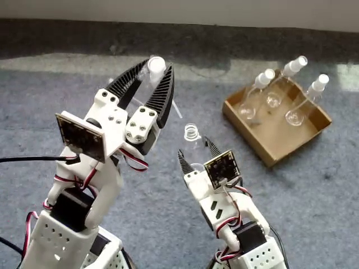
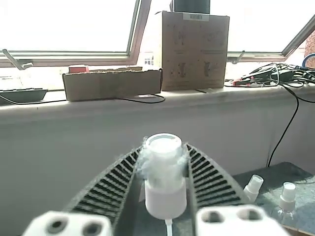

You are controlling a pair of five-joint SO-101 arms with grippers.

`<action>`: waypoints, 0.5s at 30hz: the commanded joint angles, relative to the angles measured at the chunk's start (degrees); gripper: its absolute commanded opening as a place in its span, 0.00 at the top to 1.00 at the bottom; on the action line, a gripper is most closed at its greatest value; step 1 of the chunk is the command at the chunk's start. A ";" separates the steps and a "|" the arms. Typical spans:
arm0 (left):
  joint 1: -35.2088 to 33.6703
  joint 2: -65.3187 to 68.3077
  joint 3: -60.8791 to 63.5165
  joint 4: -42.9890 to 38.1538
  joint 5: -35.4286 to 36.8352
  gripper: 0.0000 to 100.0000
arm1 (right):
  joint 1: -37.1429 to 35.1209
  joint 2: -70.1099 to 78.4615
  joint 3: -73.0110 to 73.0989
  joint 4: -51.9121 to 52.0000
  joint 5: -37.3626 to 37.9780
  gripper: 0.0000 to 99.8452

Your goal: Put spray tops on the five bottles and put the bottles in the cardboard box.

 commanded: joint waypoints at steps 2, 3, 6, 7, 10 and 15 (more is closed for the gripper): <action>1.19 -0.22 1.36 -3.34 -0.35 0.99 | -0.66 -1.27 5.49 0.22 -0.09 0.88; 1.19 -0.22 1.01 -3.34 -0.35 0.99 | -0.66 -1.27 5.49 0.22 -0.09 0.88; 1.19 0.31 -1.98 -3.16 -0.26 0.99 | -0.66 -1.27 5.49 0.22 -0.09 0.88; 1.19 1.36 -3.47 -3.08 -0.18 0.99 | -0.66 -1.27 5.49 0.22 -0.09 0.88; 0.92 6.64 -9.19 0.09 1.85 0.99 | -0.66 -1.27 5.49 0.22 -0.09 0.88; 1.10 14.37 -19.30 11.96 10.02 0.99 | -0.48 -1.27 5.49 0.22 -0.09 0.88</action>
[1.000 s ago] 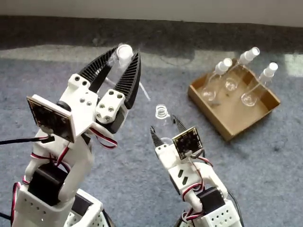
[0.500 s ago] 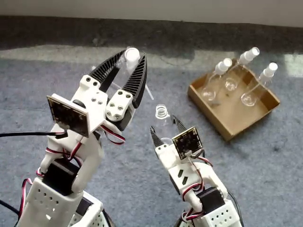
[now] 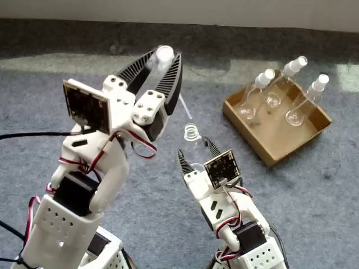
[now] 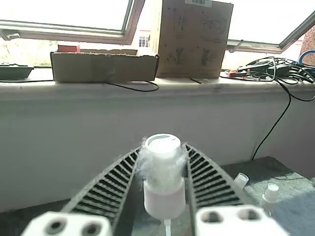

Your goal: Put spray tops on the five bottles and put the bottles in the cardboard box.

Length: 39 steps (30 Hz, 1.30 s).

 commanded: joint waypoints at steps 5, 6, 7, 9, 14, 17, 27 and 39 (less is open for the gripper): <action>0.31 5.32 -12.09 10.02 4.75 0.99 | -0.48 -1.27 5.49 0.22 -0.09 0.88; 0.40 5.32 -11.91 10.02 4.75 0.99 | -0.57 -1.27 5.49 0.22 -0.09 0.88; 0.31 5.32 -11.82 10.11 4.75 0.99 | -0.57 -1.27 5.49 0.22 -0.09 0.88; 0.48 5.49 -10.77 9.93 4.75 0.99 | -0.57 -1.27 5.49 0.22 -0.09 0.88; 0.66 5.32 -7.08 9.67 4.75 0.99 | -0.48 -1.27 5.49 0.22 -0.09 0.88; 0.66 5.32 -5.49 9.67 4.84 0.99 | -0.48 -1.27 5.49 0.22 -0.09 0.88; 0.66 5.32 -4.70 9.93 4.92 0.99 | -0.48 -1.27 5.49 0.22 -0.09 0.88; 0.04 5.32 -6.29 5.54 4.75 0.99 | -0.48 -1.27 5.49 0.22 -0.09 0.88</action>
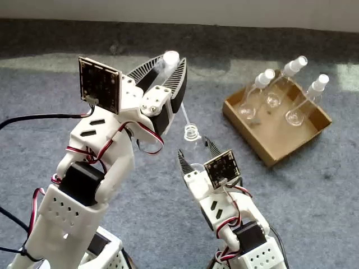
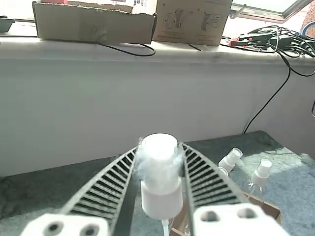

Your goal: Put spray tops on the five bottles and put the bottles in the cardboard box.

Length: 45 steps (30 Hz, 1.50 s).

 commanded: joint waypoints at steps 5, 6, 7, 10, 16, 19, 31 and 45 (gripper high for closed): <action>0.13 -0.22 -2.86 -1.93 0.44 0.99 | -0.48 -1.27 5.49 0.22 -0.09 0.88; 0.13 -0.22 -3.47 -1.93 0.44 0.99 | -0.48 -1.27 5.49 0.22 -0.09 0.88; 0.13 -0.22 -3.91 -1.85 0.44 0.99 | -0.48 -1.27 5.49 0.22 -0.09 0.88; -0.75 -0.22 -4.53 -1.85 0.44 0.99 | -0.48 -1.27 5.49 0.22 -0.09 0.88; -3.65 -0.04 -2.68 -1.85 0.44 0.99 | -0.48 -1.27 5.49 0.22 -0.09 0.88; -3.38 -0.13 -0.75 -1.85 0.53 0.99 | -0.48 -1.27 5.49 0.22 -0.09 0.88; 1.45 -0.13 2.77 -1.67 0.79 0.99 | -0.48 -1.27 5.49 0.22 -0.09 0.88; 6.37 -0.13 16.31 -1.85 0.79 0.99 | -0.48 -1.27 5.49 0.22 0.00 0.88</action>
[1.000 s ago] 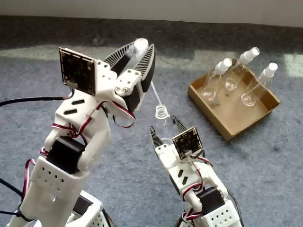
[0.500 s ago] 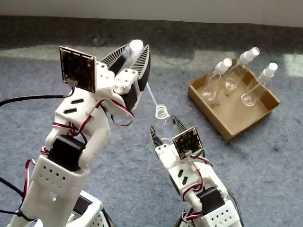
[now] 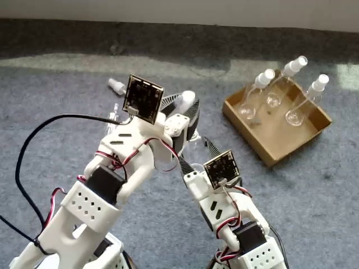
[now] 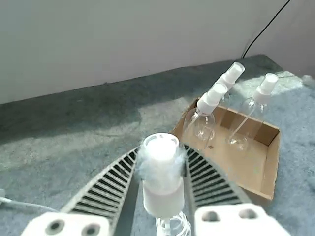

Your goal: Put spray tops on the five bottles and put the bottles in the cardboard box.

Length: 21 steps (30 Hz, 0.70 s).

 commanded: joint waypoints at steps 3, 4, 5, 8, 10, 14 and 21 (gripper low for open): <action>1.54 -0.13 1.27 -1.23 0.70 0.99 | -0.22 -1.27 5.49 0.22 0.00 0.88; 1.54 -0.13 1.54 -1.23 0.70 0.99 | -0.22 -1.27 5.49 0.22 0.00 0.88; 1.54 -0.22 2.07 -1.23 0.70 0.99 | -0.22 -1.27 5.49 0.22 0.00 0.88; 1.80 -0.22 3.74 -1.23 0.70 0.99 | -0.22 -1.27 5.49 0.22 0.00 0.88; 2.77 -0.22 4.53 -1.23 0.70 0.99 | -0.22 -1.27 5.49 0.22 0.00 0.88; 4.70 -0.22 5.14 -1.23 0.70 0.99 | -0.13 -1.27 5.49 0.22 0.00 0.88; 5.23 -0.22 5.14 -2.55 0.70 0.99 | -0.13 -1.27 5.49 0.22 0.00 0.88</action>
